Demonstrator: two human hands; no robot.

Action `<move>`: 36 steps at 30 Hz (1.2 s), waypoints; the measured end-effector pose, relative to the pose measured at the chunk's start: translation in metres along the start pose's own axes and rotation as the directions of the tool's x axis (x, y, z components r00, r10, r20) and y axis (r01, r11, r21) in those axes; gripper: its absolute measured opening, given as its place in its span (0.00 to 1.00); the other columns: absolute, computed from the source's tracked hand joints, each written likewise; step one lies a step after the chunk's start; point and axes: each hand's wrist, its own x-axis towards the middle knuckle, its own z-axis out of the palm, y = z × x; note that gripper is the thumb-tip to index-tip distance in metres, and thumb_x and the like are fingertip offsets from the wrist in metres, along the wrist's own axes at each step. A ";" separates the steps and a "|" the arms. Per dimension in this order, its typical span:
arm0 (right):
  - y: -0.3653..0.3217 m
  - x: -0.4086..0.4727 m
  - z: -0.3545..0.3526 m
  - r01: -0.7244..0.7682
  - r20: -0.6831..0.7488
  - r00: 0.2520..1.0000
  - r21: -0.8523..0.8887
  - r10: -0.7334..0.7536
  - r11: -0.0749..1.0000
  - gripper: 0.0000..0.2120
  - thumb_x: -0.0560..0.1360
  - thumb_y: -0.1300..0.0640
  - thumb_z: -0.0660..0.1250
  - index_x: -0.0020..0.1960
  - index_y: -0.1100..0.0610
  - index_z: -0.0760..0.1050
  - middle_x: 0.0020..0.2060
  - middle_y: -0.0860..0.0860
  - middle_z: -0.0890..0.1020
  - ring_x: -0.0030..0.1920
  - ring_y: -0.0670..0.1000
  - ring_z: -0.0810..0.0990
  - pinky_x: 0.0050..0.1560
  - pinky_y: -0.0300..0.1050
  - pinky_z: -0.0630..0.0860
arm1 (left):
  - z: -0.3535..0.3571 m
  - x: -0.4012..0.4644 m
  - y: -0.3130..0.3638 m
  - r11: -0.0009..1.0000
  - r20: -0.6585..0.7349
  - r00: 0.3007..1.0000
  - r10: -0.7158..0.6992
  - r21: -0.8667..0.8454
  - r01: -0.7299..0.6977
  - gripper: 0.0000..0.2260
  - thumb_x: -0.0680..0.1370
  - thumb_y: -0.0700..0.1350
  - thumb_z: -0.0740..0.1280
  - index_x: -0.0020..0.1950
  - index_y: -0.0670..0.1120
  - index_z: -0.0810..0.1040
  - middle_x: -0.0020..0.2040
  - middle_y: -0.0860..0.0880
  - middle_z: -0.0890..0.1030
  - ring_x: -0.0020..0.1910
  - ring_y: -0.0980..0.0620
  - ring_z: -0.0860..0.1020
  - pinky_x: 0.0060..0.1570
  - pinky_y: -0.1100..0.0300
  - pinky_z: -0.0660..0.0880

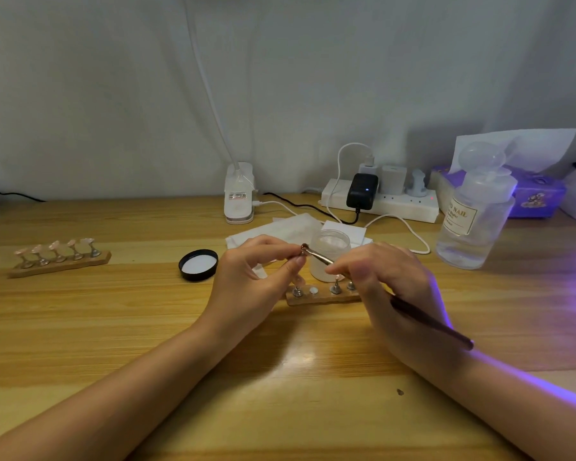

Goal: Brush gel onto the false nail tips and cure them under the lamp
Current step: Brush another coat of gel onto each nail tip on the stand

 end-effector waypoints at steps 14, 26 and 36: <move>-0.003 -0.001 -0.005 -0.183 -0.030 0.982 0.111 0.188 0.977 0.18 0.77 0.52 0.50 0.41 0.54 0.78 0.36 0.43 0.79 0.41 0.42 0.77 0.42 0.50 0.74 | 0.001 0.001 -0.002 0.997 -0.045 0.997 0.068 -0.026 -0.069 0.06 0.68 0.39 0.72 0.44 0.44 0.83 0.43 0.52 0.81 0.45 0.60 0.78 0.46 0.71 0.72; 0.001 -0.005 -0.002 0.097 -0.004 0.995 0.019 -0.097 0.995 0.25 0.81 0.49 0.49 0.38 0.56 0.80 0.33 0.48 0.81 0.37 0.48 0.79 0.44 0.53 0.70 | 0.000 0.002 -0.006 0.998 -0.029 0.997 0.065 0.006 -0.065 0.05 0.69 0.36 0.72 0.43 0.43 0.83 0.40 0.51 0.82 0.42 0.58 0.78 0.43 0.71 0.71; 0.001 -0.003 0.001 0.022 -0.017 1.000 0.010 -0.022 1.000 0.25 0.80 0.48 0.49 0.39 0.57 0.80 0.34 0.47 0.80 0.37 0.49 0.78 0.43 0.53 0.71 | 0.000 0.002 -0.005 0.999 -0.042 0.999 0.033 -0.002 -0.033 0.07 0.68 0.37 0.72 0.44 0.44 0.83 0.41 0.50 0.81 0.42 0.59 0.78 0.43 0.70 0.72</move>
